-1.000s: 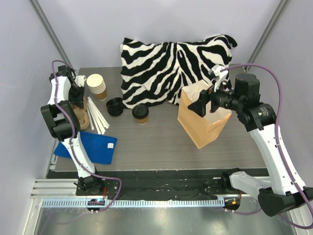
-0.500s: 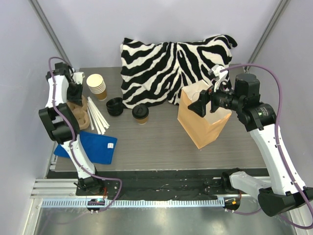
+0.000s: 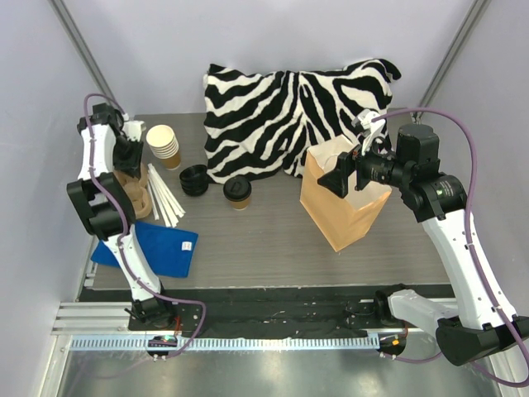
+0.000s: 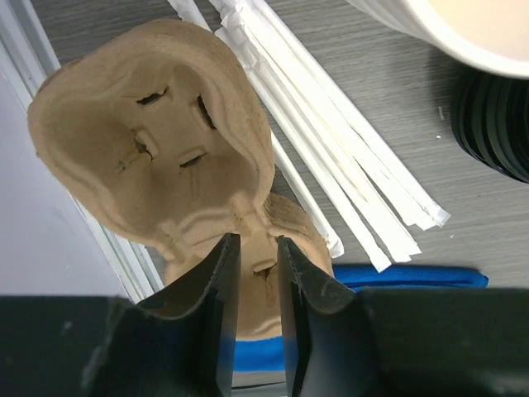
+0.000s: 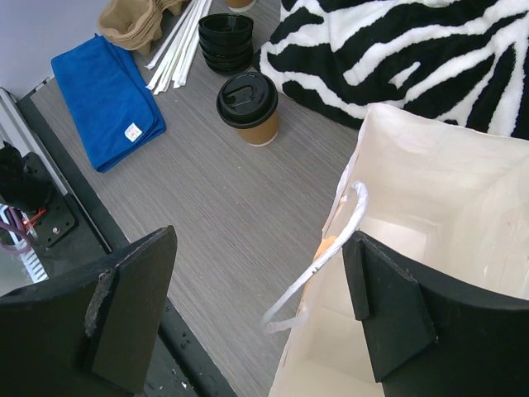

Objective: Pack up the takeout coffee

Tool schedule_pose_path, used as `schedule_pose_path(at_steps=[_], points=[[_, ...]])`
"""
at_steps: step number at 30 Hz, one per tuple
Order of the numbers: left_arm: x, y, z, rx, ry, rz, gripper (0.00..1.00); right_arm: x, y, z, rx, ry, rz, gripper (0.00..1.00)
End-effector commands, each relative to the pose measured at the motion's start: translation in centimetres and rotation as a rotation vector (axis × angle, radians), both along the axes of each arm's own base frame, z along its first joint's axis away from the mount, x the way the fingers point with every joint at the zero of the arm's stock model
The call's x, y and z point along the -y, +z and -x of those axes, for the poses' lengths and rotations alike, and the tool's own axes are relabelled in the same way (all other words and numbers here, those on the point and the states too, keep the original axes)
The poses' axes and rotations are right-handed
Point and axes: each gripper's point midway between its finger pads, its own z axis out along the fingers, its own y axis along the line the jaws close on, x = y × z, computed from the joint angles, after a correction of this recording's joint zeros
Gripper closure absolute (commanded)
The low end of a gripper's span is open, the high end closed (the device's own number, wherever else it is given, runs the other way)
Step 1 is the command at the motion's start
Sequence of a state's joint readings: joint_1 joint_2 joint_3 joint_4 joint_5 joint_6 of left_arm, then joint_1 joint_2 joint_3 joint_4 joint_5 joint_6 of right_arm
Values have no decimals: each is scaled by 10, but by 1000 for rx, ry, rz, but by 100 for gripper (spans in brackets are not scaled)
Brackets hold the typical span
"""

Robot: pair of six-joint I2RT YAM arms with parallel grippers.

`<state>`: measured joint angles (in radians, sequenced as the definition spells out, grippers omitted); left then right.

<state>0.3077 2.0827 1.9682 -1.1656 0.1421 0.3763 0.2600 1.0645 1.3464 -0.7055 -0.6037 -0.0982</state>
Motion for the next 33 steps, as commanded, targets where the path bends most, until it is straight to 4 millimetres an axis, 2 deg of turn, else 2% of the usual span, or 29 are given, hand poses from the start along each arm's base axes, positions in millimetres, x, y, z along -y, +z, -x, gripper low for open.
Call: schedule_pose_path(at_steps=[1, 10, 23, 33], points=[[-5, -5, -6, -7, -31, -6, 74, -1, 14, -2, 50, 2, -6, 10], [-5, -21, -10, -41, -42, 9, 75, -3, 11, -6, 38, 4, -7, 10], [-6, -26, -20, -31, -32, 20, 78, -2, 8, -6, 33, 0, -4, 10], [-1, -26, -18, -36, -45, 46, 75, -2, 6, -9, 26, -3, -4, 10]])
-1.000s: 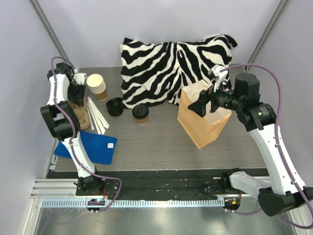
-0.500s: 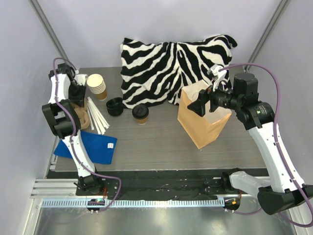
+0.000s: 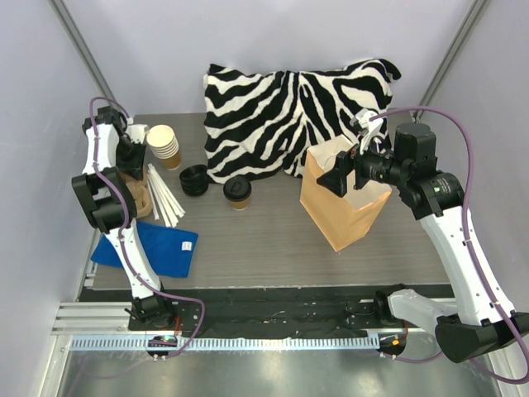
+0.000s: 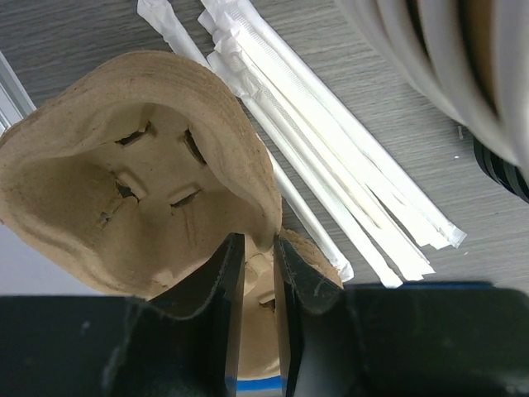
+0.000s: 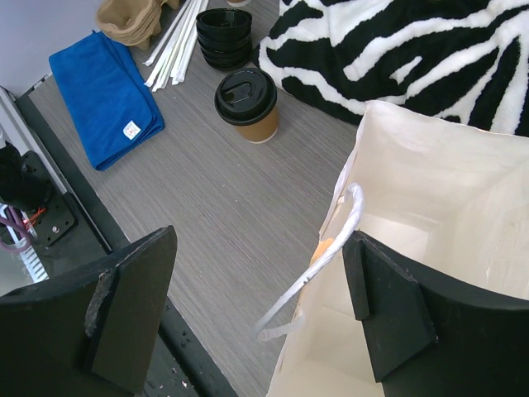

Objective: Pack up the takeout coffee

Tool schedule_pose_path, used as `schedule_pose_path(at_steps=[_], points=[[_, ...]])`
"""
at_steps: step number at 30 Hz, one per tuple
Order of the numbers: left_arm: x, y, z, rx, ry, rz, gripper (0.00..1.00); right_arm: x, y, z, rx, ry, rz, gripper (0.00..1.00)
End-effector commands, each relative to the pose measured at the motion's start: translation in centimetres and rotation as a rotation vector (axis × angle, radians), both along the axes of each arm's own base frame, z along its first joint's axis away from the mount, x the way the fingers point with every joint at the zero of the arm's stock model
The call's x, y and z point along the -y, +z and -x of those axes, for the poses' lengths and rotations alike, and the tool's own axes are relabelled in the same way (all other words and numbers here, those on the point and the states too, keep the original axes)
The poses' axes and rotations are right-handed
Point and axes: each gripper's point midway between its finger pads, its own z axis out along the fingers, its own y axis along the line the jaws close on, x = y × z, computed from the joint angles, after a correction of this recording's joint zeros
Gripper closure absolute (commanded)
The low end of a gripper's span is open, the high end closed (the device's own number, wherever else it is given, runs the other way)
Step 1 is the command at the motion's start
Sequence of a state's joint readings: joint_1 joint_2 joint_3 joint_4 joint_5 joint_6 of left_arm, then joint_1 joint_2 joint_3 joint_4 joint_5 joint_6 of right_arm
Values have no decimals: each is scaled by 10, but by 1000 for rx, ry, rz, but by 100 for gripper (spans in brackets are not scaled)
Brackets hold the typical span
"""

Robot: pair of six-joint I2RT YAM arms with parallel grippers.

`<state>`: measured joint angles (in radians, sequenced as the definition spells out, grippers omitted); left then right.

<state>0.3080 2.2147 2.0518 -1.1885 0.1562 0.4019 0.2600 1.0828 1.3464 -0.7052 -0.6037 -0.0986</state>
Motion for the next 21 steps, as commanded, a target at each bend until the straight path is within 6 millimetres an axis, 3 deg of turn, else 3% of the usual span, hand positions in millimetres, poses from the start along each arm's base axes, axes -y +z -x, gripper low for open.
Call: schedule_pose_path(at_steps=[1, 9, 21], points=[[3, 7, -4, 23, -17, 23, 75, -2, 11, -5, 46, -1, -9, 10], [4, 6, -5, 24, -19, 29, 75, -1, 10, -4, 46, -2, -8, 11], [2, 2, -4, 16, -14, 24, 83, -1, 10, -5, 46, -6, -5, 10]])
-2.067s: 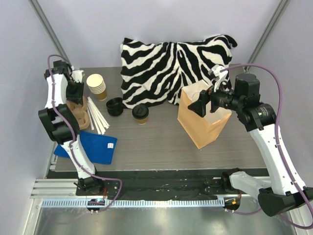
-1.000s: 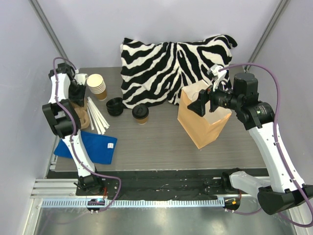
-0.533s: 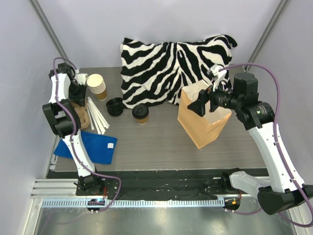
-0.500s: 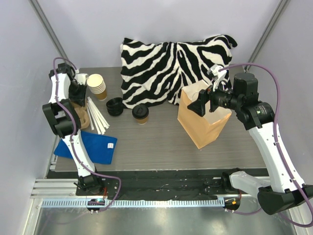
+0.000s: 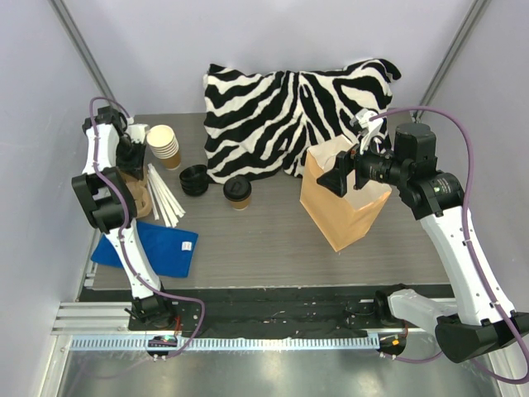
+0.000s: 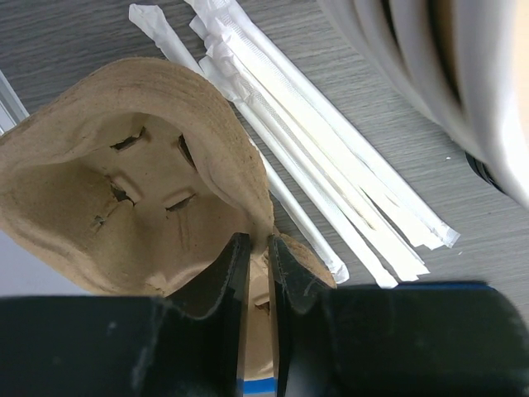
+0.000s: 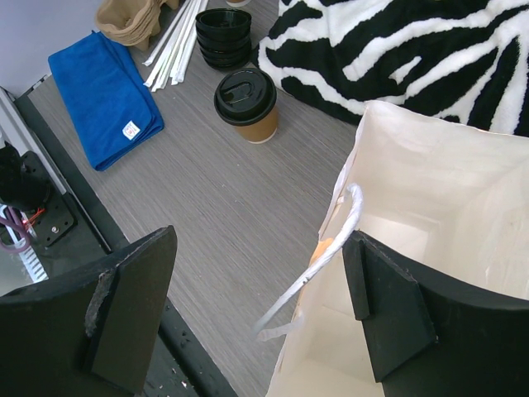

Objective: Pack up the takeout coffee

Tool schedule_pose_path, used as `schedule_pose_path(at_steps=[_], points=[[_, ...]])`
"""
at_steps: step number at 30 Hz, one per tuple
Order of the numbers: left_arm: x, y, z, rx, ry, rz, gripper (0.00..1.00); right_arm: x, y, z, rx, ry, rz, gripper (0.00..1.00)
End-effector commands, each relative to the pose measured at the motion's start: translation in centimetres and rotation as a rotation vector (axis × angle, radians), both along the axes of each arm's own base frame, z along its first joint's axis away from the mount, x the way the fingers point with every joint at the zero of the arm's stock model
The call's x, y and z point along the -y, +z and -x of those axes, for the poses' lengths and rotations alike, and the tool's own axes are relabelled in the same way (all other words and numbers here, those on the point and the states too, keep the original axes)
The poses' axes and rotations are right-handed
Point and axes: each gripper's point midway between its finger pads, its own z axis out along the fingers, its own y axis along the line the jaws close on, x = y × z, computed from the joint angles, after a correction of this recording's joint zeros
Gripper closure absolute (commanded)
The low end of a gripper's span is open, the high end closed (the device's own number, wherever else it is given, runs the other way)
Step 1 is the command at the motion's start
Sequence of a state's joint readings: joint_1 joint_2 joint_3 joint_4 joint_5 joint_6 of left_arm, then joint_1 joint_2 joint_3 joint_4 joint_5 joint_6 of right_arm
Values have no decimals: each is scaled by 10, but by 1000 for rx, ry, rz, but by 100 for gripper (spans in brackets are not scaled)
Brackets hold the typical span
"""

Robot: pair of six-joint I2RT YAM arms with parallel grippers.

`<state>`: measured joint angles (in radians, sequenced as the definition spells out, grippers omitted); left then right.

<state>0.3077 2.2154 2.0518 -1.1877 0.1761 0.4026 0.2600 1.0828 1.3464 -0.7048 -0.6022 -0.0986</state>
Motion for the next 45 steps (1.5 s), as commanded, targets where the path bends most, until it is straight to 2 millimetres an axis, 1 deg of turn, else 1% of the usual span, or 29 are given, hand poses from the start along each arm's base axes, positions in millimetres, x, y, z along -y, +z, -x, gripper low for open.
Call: schedule_pose_path(at_steps=[1, 5, 9, 13, 14, 18, 25, 26, 29, 38, 41, 45], points=[[0, 1, -3, 7, -10, 10, 83, -1, 10, -5, 47, -4, -6, 11], [0, 0, -2, 3, -15, 10, 78, -1, 10, -6, 46, -5, -7, 10], [0, -2, -1, -2, -16, 10, 77, -1, 10, -7, 46, -8, -6, 10], [0, 0, -3, 6, -10, 9, 84, -1, 11, -7, 47, -13, -6, 11], [0, 1, -3, 8, -10, 8, 89, -1, 10, -8, 45, -16, -6, 11], [1, 6, -2, 15, -12, 12, 99, 0, 10, -8, 47, -18, -6, 11], [4, 29, 4, 46, -27, 3, 100, -1, 12, -7, 46, -13, -13, 11], [4, 35, 5, 58, -29, -1, 100, -1, 13, -6, 49, -13, -14, 11], [2, 46, 8, 73, -38, -22, 100, -2, 13, -7, 48, -9, -18, 11], [-6, 60, 12, 85, -50, -76, 100, -2, 16, -4, 54, -8, -21, 11], [-6, 63, 13, 84, -54, -81, 100, -1, 18, -3, 61, -8, -22, 11], [-7, 76, 13, 111, -47, -94, 100, -1, 20, -2, 67, -6, -22, 11]])
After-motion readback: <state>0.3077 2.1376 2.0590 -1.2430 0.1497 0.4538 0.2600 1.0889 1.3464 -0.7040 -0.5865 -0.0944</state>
